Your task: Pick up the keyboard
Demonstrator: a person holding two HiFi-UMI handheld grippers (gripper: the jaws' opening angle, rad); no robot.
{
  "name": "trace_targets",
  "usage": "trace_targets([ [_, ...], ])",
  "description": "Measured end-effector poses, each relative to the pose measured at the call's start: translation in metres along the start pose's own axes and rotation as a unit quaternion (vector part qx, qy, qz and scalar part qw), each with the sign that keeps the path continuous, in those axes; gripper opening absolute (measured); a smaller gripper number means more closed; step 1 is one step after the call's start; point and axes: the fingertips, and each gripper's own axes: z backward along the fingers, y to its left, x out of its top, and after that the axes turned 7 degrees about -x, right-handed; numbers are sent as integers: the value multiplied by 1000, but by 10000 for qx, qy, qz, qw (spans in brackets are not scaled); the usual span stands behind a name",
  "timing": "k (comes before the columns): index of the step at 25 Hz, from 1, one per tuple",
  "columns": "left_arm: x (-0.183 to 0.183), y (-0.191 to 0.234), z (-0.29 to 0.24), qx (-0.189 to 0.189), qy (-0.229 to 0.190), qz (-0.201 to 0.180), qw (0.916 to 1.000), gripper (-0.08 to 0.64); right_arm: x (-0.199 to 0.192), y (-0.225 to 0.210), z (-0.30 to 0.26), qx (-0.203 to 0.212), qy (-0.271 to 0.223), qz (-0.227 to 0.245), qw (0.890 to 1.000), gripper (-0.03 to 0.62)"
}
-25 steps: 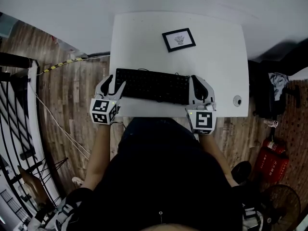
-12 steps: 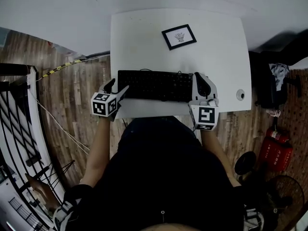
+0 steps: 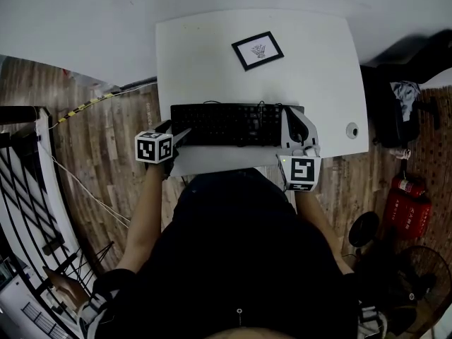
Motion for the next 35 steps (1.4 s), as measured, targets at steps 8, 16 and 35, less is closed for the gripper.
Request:
trace_targets([
  [8,1,3,-2,143,302,233,9992,357,-9,-4,5,-119,126,-20,9998,12],
  [16,4,-2,-2,93,522,731,9959,304,-13,-3,4,-83,179,-28,9998,12],
  [35,24,-16,21,564,492,357,9966,295,-106,-41,10,389,1844,-528,9807,14],
])
